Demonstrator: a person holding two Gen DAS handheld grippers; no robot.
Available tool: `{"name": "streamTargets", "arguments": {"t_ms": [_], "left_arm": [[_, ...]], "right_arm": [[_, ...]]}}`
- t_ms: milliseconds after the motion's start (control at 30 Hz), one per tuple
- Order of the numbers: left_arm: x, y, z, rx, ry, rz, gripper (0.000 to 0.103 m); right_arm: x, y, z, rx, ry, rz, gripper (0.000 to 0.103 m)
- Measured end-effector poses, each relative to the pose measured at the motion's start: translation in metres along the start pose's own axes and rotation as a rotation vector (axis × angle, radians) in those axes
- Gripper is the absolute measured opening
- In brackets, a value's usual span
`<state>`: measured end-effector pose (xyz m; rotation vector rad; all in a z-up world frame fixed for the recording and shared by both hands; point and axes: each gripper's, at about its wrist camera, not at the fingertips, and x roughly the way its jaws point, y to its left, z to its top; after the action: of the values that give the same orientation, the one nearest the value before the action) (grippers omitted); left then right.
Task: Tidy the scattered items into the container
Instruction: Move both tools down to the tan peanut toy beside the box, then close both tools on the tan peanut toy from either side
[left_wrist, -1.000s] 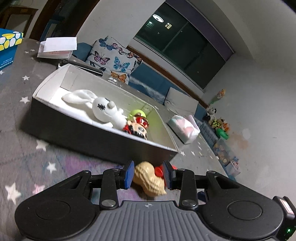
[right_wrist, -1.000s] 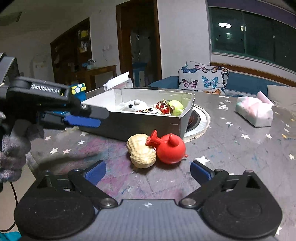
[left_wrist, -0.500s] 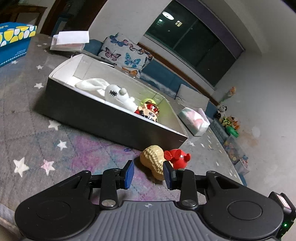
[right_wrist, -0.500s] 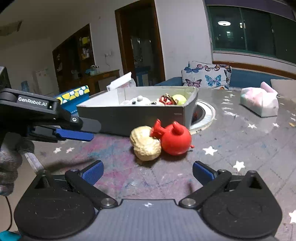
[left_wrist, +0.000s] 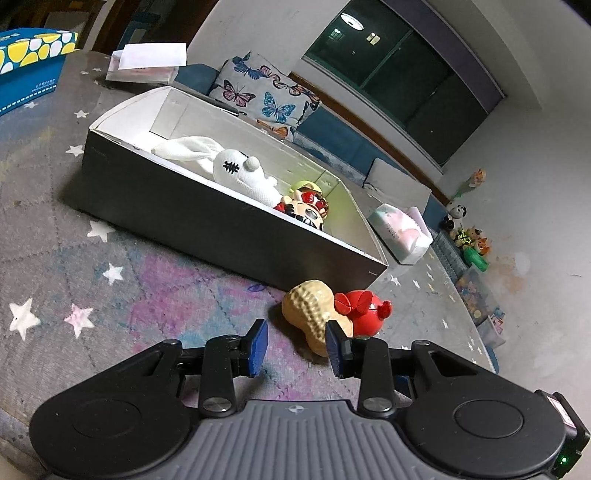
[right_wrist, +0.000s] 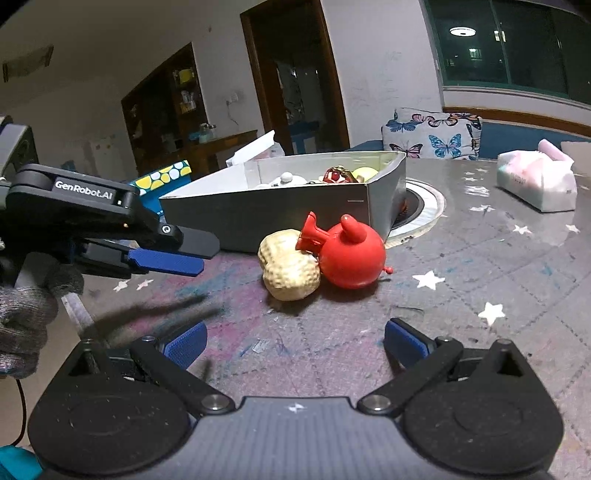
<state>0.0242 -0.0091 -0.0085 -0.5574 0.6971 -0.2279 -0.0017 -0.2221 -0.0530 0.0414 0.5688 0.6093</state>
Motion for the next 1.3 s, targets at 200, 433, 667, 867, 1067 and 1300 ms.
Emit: {"name": "streamTargets", "arguments": {"t_ms": [200,433,667,867,1067,1300], "left_arm": [[0.004,0.002,0.004,-0.025,0.004,0.002,0.036],[0.005,0.008,0.012,-0.048,-0.009,0.011,0.036],[0.014,0.013,0.026,-0.038,0.005,-0.017,0.036],[0.024,0.015,0.037,-0.023,0.020,-0.066,0.036],[0.039,0.019,0.049,-0.026,0.048,-0.118,0.036],[0.054,0.028,0.049,-0.042,0.106,-0.176,0.036]], "right_arm": [[0.001,0.007,-0.002,-0.036,0.013,-0.018,0.103],[0.006,0.010,0.008,-0.043,0.064,0.089,0.103],[0.021,0.016,0.019,-0.019,0.088,0.119,0.103],[0.038,0.027,0.027,-0.055,0.111,0.094,0.103],[0.049,0.041,0.032,-0.077,0.141,0.057,0.103],[0.056,0.054,0.032,-0.117,0.157,0.023,0.103]]}}
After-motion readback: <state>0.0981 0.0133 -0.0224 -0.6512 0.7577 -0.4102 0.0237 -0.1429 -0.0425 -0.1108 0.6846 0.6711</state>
